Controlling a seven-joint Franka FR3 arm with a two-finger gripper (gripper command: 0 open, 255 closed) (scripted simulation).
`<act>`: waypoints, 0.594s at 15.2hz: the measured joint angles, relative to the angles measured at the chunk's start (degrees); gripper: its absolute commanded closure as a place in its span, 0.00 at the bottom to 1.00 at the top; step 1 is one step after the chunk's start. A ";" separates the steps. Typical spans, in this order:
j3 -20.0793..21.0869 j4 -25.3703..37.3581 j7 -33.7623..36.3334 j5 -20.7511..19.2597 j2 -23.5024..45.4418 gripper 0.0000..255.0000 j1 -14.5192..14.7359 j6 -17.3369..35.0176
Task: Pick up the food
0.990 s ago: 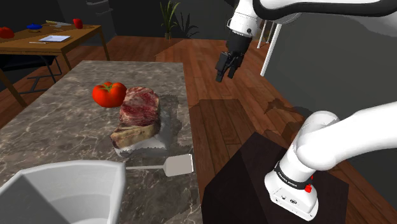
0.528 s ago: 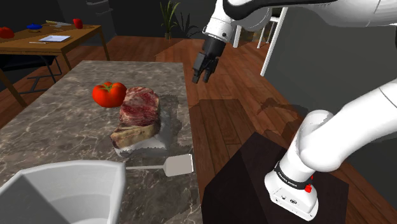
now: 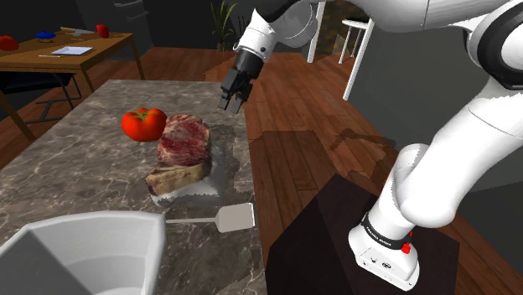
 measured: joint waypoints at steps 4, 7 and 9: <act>-0.08 7.83 -4.94 7.46 7.80 0.00 1.71 -2.71; 0.31 11.85 -7.52 11.45 11.92 0.00 2.28 -4.18; 0.36 11.47 -8.77 12.23 12.65 0.00 2.31 -3.70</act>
